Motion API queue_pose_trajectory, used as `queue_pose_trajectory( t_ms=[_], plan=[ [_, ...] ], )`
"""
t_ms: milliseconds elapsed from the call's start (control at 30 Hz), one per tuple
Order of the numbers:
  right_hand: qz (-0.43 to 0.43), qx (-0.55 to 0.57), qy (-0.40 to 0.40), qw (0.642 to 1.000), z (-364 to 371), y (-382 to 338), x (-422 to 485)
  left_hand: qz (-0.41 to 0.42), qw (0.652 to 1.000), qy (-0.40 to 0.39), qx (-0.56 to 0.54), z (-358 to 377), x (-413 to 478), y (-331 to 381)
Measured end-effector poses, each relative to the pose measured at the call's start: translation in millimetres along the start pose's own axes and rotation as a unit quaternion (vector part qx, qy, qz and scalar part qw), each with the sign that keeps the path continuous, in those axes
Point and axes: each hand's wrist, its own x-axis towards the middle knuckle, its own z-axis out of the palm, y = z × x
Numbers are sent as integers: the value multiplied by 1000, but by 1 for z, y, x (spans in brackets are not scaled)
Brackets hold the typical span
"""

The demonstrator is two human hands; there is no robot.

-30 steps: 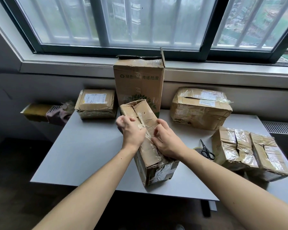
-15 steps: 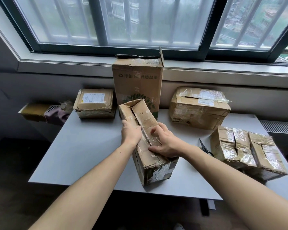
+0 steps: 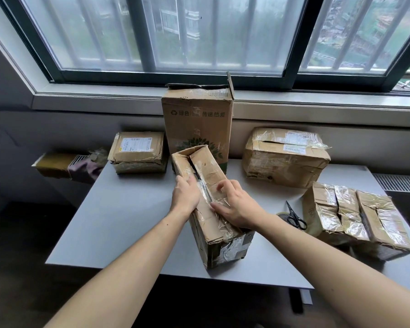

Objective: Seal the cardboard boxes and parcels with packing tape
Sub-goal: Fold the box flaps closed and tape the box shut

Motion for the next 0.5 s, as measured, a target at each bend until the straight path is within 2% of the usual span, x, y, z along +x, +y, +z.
queue_pose_trajectory(
  t_ms=[233, 367, 500],
  plan=[
    [8, 36, -28, 999, 0, -8, -4, 16, 996, -88, 5, -1, 1, 7],
    [61, 56, 15, 996, -5, -7, -1, 92, 982, -129, 108, -4, 6, 10],
    [90, 46, 15, 995, -5, -8, 4, 152, 955, -75, 244, -1, 5, 12]
  ],
)
